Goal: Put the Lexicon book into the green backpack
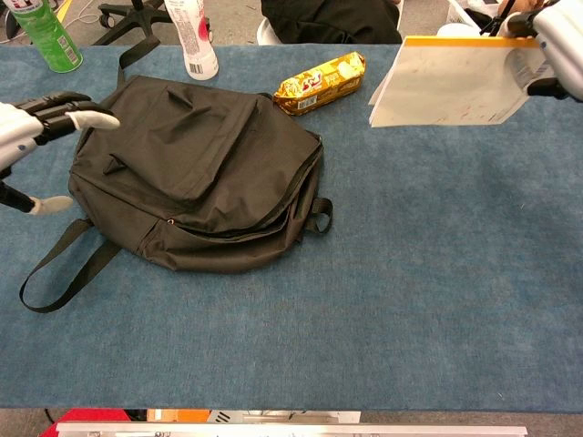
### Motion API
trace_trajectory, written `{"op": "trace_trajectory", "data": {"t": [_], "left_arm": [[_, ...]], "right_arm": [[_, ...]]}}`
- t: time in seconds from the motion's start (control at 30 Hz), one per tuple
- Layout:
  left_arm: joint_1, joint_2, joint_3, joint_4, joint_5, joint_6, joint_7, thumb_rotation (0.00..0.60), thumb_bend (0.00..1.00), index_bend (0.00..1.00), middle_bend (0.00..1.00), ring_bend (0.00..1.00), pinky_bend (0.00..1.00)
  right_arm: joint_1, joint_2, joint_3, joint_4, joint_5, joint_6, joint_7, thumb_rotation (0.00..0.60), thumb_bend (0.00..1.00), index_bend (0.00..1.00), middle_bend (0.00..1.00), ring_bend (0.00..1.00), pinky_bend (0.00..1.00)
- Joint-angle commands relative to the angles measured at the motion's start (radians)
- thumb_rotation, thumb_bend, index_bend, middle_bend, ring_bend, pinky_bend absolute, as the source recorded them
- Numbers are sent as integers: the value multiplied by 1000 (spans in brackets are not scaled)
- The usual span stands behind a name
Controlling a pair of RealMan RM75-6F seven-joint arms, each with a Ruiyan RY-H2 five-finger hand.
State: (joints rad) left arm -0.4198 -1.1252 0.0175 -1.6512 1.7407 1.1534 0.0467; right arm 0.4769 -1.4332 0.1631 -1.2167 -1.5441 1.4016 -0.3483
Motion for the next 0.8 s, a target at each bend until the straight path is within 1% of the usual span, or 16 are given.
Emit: {"op": "trace_trajectory", "data": {"t": [0.03, 0.17, 0.3, 0.43, 0.6, 0.8], "left_arm": [[-36, -42, 8, 10, 23, -38, 27, 600, 187, 127, 106, 30, 167], [-70, -93, -12, 13, -2, -80, 58, 600, 187, 127, 106, 30, 167], [-104, -145, -42, 16, -57, -124, 67, 600, 187, 127, 106, 30, 167], [-136, -197, -69, 26, -116, -167, 107, 600, 188, 127, 106, 30, 167], [-158, -249, -73, 29, -166, -204, 178, 600, 188, 126, 106, 30, 167], [-182, -337, -85, 53, -255, -243, 276, 600, 187, 124, 99, 28, 167]], "right_arm": [[-14, 33, 16, -35, 21, 11, -26, 600, 472, 891, 668, 573, 683], [-25, 60, 21, -58, 37, 13, -40, 600, 472, 891, 668, 573, 683], [-36, 74, 21, -73, 47, 18, -46, 600, 471, 892, 667, 572, 683], [-44, 82, 20, -84, 51, 22, -48, 600, 465, 893, 668, 573, 683], [-49, 87, 22, -89, 57, 25, -45, 600, 463, 895, 668, 573, 683], [-50, 87, 20, -84, 58, 21, -38, 600, 462, 898, 668, 573, 683]]}}
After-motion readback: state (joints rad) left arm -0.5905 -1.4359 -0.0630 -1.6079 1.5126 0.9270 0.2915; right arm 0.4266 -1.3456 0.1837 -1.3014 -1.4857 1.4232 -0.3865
